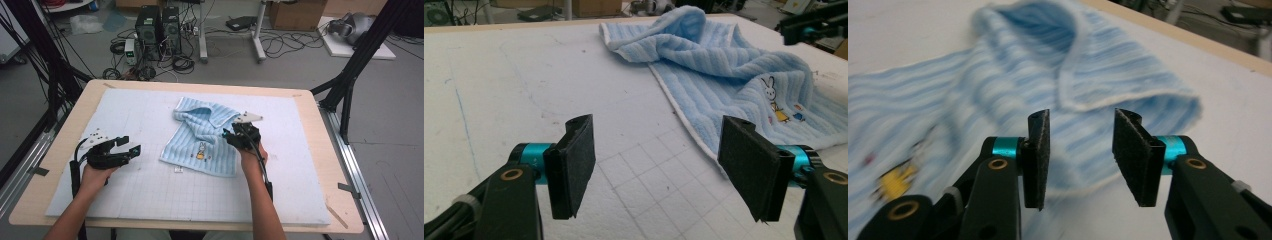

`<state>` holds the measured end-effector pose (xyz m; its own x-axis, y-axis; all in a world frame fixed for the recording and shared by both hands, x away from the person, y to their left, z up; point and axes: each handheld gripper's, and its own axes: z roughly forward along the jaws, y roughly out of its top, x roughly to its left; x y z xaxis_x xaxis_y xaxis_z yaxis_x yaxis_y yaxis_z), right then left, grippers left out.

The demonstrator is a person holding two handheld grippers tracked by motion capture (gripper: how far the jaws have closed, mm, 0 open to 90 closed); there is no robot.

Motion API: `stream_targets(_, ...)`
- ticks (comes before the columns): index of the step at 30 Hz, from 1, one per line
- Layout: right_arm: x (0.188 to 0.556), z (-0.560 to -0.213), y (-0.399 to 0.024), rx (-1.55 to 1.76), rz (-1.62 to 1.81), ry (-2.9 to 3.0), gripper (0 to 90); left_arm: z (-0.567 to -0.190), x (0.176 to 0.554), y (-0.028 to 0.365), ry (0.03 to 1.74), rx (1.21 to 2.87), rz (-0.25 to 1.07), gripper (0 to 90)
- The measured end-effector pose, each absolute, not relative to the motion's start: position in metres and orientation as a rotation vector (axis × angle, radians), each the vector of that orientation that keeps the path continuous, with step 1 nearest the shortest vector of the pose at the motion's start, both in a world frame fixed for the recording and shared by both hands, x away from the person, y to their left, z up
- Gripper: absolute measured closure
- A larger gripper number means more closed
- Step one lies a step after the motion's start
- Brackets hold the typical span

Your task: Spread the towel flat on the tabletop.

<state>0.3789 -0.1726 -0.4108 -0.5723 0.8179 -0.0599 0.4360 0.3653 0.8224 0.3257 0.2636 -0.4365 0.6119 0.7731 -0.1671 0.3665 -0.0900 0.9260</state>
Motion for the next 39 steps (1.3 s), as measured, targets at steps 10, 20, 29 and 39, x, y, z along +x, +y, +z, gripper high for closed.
stream_targets(10,0.331,-0.442,-0.178,1.116,1.123,2.315,47.9,-0.438,0.327,0.249,0.912,1.737,0.447,30.6)
stream_targets(20,0.308,-0.436,-0.170,0.961,1.228,2.420,54.7,-0.441,0.346,0.212,0.888,1.887,0.366,42.6)
stream_targets(29,0.312,-0.446,-0.162,0.940,1.145,2.518,72.8,-0.447,0.366,0.171,0.895,2.082,0.341,38.6)
stream_targets(39,0.302,-0.448,-0.169,0.965,1.272,2.634,86.4,-0.447,0.337,0.171,0.772,2.134,0.270,85.9)
